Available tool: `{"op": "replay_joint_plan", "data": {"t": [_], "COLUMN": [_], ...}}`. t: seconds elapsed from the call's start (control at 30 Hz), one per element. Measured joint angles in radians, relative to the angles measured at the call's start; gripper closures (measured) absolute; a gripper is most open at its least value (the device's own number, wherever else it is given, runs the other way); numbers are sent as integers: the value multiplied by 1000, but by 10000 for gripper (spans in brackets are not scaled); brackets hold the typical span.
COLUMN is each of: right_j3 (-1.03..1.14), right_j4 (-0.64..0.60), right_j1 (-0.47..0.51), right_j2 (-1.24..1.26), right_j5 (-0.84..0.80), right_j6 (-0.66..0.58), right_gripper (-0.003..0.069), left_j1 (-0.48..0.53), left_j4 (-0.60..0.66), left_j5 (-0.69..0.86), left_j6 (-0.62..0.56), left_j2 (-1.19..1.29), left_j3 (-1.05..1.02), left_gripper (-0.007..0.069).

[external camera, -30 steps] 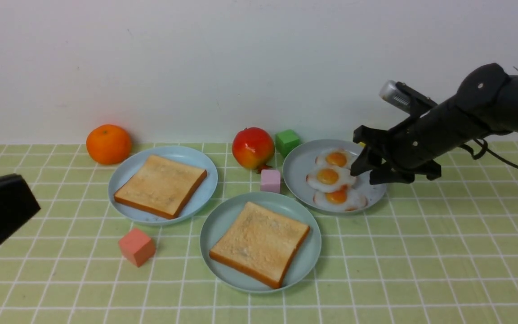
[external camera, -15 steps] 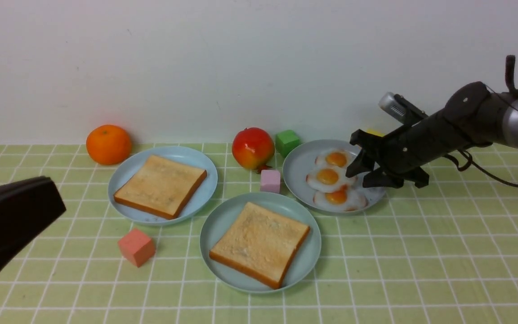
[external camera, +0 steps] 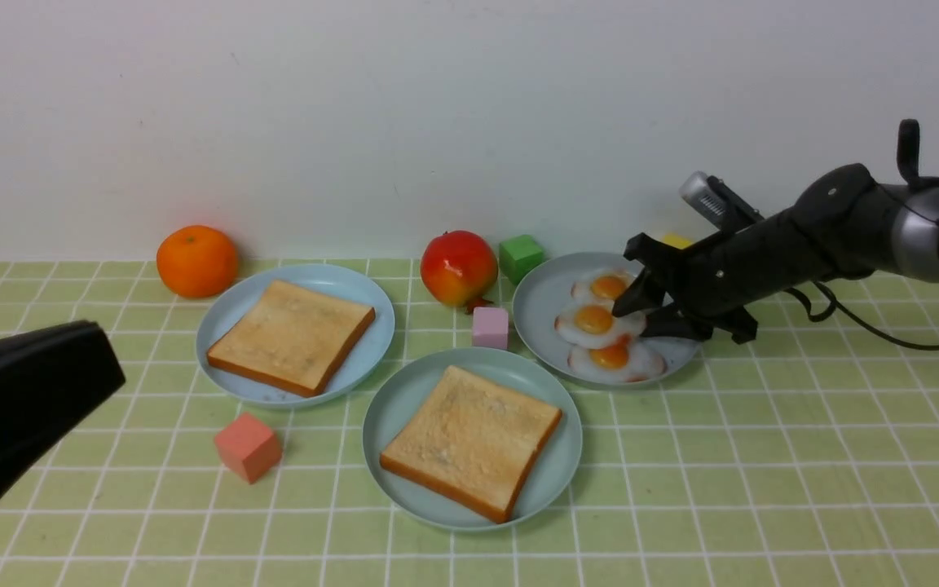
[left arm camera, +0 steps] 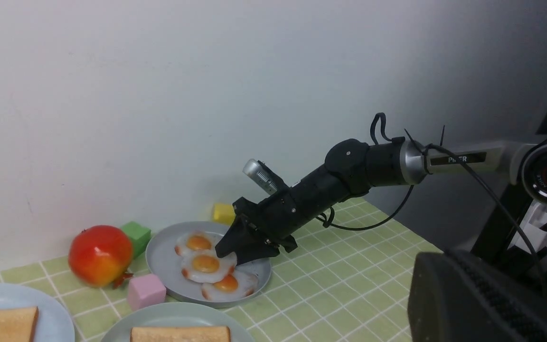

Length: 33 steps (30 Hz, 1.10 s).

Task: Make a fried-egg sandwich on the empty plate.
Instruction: Use the right arm to grab a fried egg, then use the right arm to place the fried egg on the slice of bread in the middle

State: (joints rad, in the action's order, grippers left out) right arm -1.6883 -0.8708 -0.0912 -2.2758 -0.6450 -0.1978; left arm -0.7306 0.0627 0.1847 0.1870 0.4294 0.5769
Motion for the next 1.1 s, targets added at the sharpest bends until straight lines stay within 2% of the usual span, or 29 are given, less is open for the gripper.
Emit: {"op": "replay_joint_plan", "data": {"t": [0.2,0.23,0.27,0.37,0.47,0.63,0.83,1.0,1.1], "right_j3": [0,0,0,-3,-6,-6,1,2,66], "right_j4": [-5,-5,-5,-15,-49,-136,-206,-174,-123], "right_j1": [0,0,0,1,2,2,2,-21,-101], "right_j2": [0,0,0,1,4,23,146,256,332], "right_j5": [1,1,1,0,-9,-53,-199,-352,-415], "right_j6": [-8,-10,-10,-10,-11,-77,-200,-217,-220], "right_gripper": [385,434,434,536,582,582,582,582,582], "left_j1": [0,0,0,0,0,0,0,0,0], "left_j4": [0,0,0,0,0,0,-25,-86,-120], "left_j5": [0,0,0,0,0,0,27,96,151], "left_j6": [0,0,0,0,0,0,0,0,0], "left_j2": [0,0,0,0,0,0,0,0,0], "left_j3": [0,0,0,0,0,0,0,0,0], "left_gripper": [638,638,638,638,638,638,636,634,634]}}
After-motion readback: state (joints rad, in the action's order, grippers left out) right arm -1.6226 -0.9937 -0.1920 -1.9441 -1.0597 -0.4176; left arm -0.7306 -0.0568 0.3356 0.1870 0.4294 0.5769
